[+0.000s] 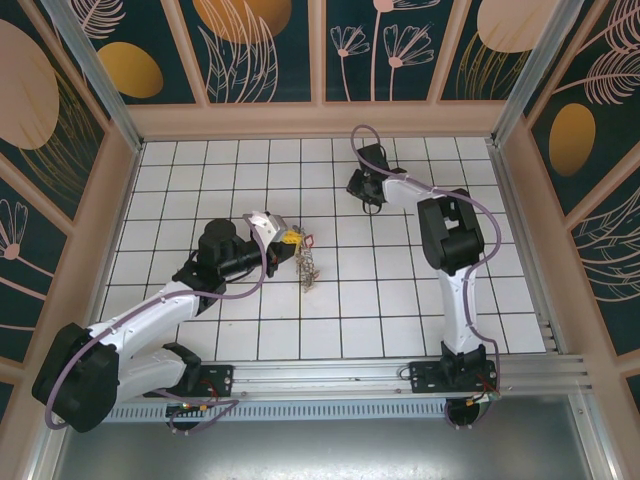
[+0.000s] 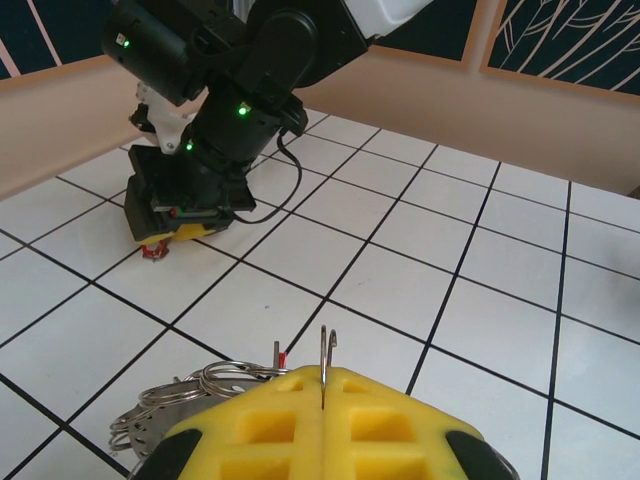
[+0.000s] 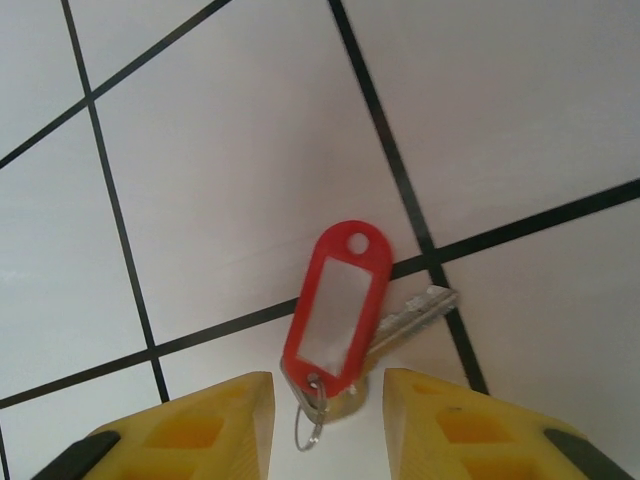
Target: Put the keys on the keyring
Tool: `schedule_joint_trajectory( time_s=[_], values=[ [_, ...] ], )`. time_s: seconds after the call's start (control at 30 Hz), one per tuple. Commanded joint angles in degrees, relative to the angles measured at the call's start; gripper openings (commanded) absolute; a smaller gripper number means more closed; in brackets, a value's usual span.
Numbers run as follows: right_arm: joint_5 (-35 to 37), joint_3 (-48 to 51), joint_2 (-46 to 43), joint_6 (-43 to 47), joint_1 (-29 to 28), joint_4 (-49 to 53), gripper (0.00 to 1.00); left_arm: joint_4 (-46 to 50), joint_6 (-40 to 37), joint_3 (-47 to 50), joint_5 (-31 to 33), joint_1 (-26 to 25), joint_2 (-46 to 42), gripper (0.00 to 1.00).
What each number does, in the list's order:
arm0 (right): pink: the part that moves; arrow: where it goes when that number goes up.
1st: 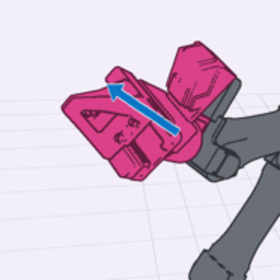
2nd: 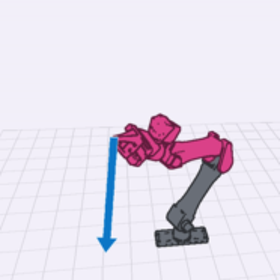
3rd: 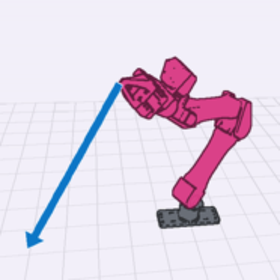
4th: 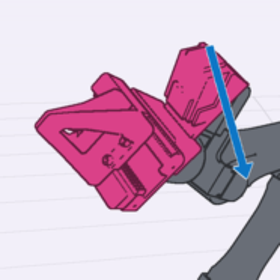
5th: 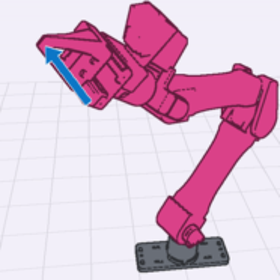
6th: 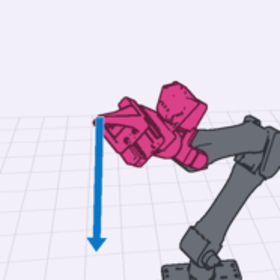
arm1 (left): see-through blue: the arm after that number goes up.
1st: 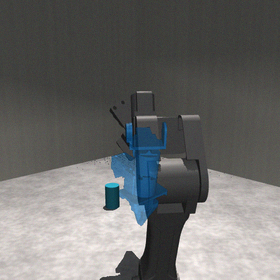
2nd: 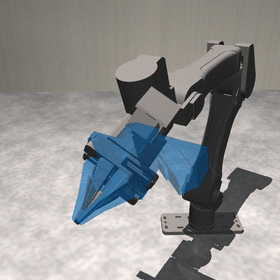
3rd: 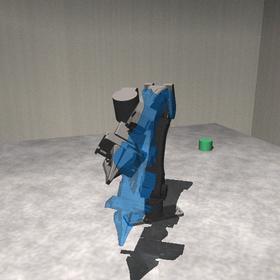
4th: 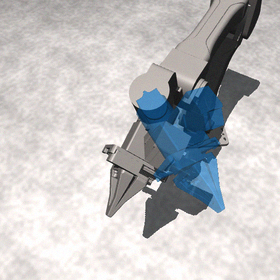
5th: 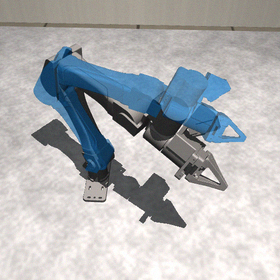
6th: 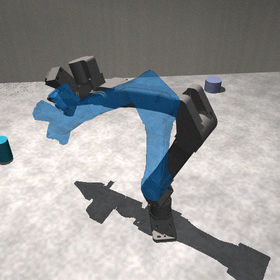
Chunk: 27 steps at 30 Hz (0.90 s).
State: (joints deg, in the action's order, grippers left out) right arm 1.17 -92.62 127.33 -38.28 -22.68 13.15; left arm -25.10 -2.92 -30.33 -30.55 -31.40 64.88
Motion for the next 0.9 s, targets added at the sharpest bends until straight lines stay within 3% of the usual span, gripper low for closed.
schedule_joint_trajectory(
  time_s=[0.0,0.57,0.73,0.87],
  values=[
    [-0.03,-2.46,1.82,-1.83,-0.62,2.08,0.3,-0.92,-0.75,-2.09,-0.46,0.29,-0.06,0.0],
    [2.07,-3.71,2.07,0.21,-1.04,4.0,0.01,-0.53,-1.05,-2.02,-0.65,0.32,-0.37,0.0],
    [3.53,-2.68,0.29,1.9,-1.51,4.0,0.0,0.01,-1.99,-2.02,-0.57,0.36,-0.54,0.0],
    [1.43,4.35,-5.83,6.81,-1.76,-0.73,0.0,0.29,-3.51,-1.75,-1.17,0.31,-1.32,0.0]
  ],
)
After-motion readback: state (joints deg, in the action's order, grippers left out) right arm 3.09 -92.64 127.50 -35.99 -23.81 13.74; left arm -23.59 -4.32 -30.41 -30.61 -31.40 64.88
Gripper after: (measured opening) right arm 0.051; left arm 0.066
